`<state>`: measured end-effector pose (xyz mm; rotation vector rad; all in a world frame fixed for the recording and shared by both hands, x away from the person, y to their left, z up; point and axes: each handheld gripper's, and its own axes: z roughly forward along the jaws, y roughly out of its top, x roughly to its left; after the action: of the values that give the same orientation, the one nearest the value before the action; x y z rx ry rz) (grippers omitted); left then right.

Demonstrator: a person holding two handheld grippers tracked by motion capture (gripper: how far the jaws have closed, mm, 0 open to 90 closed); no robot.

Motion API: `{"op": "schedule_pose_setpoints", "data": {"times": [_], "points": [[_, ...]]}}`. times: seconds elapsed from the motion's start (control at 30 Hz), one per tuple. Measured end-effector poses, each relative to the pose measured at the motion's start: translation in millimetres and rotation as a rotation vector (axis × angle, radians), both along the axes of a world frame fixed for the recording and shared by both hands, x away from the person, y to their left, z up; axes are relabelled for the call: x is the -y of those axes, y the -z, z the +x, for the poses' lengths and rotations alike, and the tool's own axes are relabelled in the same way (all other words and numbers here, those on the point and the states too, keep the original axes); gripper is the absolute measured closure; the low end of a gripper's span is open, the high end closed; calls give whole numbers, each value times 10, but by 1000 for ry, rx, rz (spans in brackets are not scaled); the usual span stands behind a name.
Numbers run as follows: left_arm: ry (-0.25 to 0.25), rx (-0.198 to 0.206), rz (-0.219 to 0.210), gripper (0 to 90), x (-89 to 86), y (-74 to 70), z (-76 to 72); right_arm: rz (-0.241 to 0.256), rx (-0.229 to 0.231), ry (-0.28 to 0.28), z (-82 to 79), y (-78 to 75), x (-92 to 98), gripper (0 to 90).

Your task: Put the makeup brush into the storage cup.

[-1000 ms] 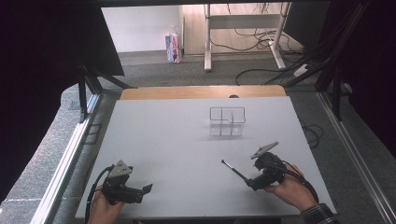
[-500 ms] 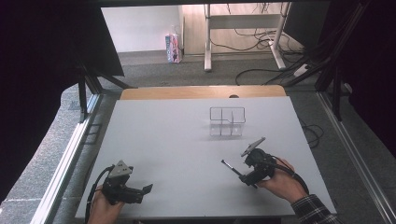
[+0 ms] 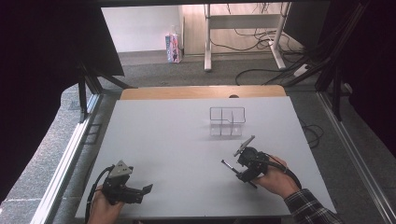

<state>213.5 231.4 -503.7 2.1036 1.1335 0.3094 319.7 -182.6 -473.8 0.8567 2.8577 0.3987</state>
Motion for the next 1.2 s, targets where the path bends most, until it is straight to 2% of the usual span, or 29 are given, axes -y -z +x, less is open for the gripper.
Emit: {"op": "schedule_pose_setpoints", "data": {"times": [0.17, 0.4, 0.57, 0.63, 0.67, 0.87, 0.97, 1.2], "points": [[1, 0, -1, 0, -1, 0, -1, -30, -19, -19, 20, 93, -47, 504], [1, 0, -1, 0, -1, 0, -1, -37, -35, -20, 31, 147, -49, 587], [1, -1, -1, 0, -1, 0, -1, -54, -57, -14, 49, 181, -45, 691], [2, -1, -1, 0, -2, 0, -2, -52, -82, -7, 55, 188, -44, 793], [2, -1, -1, 0, -2, 0, -2, -53, -84, -5, 56, 191, -40, 815], [2, -1, -1, 0, -4, -1, -2, -43, -110, 22, 58, 186, -19, 834], [1, 0, -1, 0, -5, -2, -3, -41, -105, 24, 56, 186, -12, 835], [-1, 1, 0, 0, -5, -3, -3, 10, -103, 43, 33, 173, 40, 835]]}}
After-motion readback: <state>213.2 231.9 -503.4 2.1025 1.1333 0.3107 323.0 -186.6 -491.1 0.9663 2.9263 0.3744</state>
